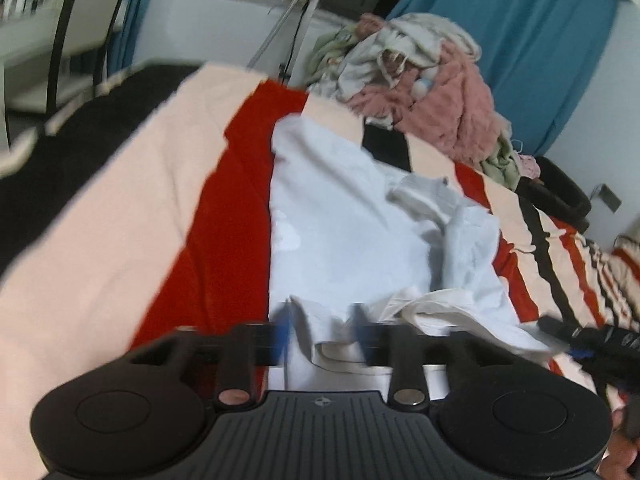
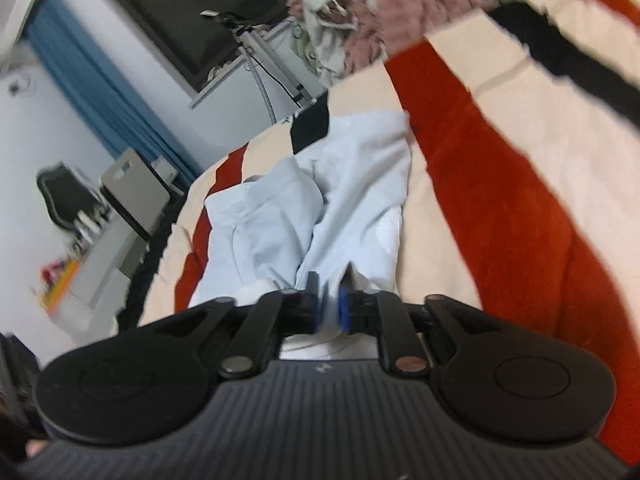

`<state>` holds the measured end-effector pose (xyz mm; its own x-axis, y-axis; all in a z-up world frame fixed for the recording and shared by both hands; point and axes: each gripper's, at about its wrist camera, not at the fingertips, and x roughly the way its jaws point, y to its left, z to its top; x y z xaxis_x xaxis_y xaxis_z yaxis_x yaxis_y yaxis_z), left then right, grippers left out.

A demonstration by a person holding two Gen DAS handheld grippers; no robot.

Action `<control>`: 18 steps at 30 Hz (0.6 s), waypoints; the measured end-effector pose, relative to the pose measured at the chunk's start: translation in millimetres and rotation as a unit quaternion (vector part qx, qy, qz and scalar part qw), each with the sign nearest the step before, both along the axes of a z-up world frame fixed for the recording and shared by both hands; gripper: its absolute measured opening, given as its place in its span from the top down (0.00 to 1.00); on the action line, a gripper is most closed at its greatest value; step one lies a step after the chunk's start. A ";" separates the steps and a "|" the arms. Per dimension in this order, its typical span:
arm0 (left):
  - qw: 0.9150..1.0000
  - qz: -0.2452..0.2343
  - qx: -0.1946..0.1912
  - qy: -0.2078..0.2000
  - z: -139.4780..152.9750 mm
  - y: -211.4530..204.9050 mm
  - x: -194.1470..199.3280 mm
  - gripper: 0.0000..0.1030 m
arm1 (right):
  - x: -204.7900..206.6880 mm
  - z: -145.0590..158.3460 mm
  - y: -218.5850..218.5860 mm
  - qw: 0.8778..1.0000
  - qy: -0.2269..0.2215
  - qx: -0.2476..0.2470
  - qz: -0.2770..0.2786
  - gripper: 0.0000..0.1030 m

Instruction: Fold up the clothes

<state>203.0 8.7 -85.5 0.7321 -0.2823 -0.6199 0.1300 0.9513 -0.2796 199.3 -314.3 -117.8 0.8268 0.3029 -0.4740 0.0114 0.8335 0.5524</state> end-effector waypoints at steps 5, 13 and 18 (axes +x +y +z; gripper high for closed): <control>0.998 -0.011 0.023 -0.061 33.5 -6.5 -46.7 0.15 | -46.8 34.8 15.7 0.996 -0.072 -0.062 -0.001 0.17; 0.994 -0.014 0.032 -0.103 63.0 -9.0 -123.9 0.12 | -114.2 59.3 38.5 0.983 -0.112 -0.146 -0.020 0.17; 0.992 -0.013 0.036 -0.117 67.2 -6.2 -156.0 0.10 | -142.6 62.5 52.5 0.975 -0.126 -0.181 -0.027 0.17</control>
